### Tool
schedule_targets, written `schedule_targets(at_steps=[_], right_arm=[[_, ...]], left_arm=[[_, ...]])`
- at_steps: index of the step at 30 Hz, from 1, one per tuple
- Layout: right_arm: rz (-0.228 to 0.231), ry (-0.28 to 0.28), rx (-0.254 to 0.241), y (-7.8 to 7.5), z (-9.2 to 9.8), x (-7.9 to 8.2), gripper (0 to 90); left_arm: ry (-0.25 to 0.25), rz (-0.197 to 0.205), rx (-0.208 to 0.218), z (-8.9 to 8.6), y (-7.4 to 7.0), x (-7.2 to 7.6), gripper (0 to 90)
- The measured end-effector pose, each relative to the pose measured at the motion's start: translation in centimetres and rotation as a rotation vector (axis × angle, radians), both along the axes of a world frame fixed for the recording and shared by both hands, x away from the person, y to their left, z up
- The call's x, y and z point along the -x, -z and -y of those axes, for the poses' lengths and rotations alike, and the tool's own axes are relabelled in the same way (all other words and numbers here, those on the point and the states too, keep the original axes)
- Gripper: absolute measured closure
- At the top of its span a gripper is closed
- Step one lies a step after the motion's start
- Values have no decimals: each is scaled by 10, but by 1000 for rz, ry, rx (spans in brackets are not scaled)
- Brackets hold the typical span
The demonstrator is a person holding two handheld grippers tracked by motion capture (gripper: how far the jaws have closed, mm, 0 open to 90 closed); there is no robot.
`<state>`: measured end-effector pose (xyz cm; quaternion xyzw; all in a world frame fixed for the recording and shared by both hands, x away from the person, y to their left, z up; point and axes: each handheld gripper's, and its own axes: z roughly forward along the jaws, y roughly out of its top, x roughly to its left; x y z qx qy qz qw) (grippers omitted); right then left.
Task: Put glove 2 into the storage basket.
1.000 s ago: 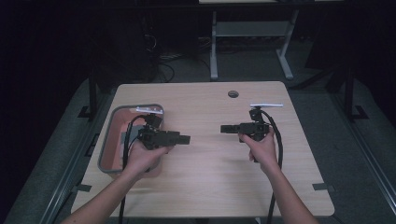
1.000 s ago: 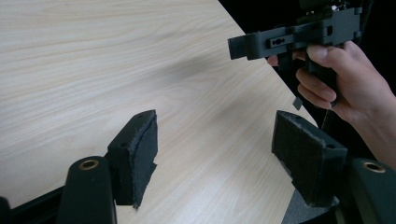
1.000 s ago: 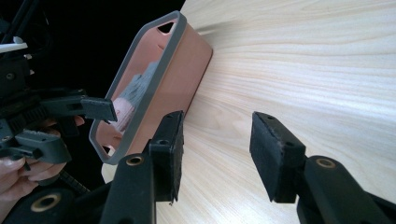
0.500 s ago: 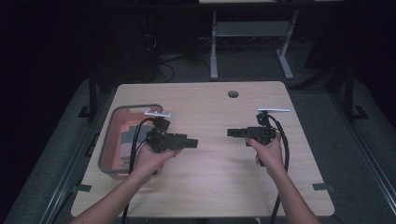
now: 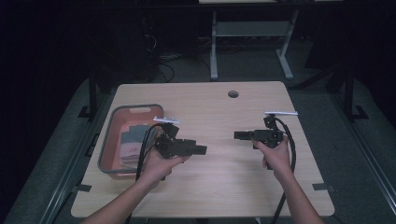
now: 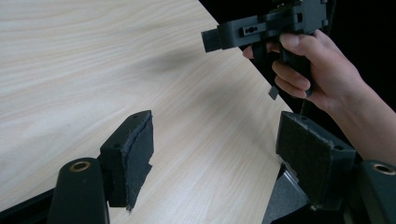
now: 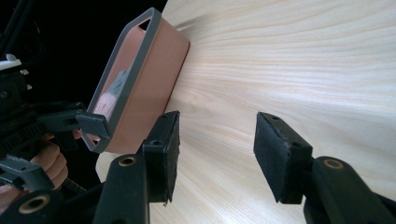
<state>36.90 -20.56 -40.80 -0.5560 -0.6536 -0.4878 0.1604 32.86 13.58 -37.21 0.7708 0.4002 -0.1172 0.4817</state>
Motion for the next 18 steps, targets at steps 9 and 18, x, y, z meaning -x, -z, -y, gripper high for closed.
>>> schedule_targets(at_steps=[9,18], right_arm=[[-15,20,7,13,16,6,492],[-35,37,10,24,27,13,482]], left_arm=[[19,-7,18,8,11,4,274],[64,-8,15,24,26,13,267]])
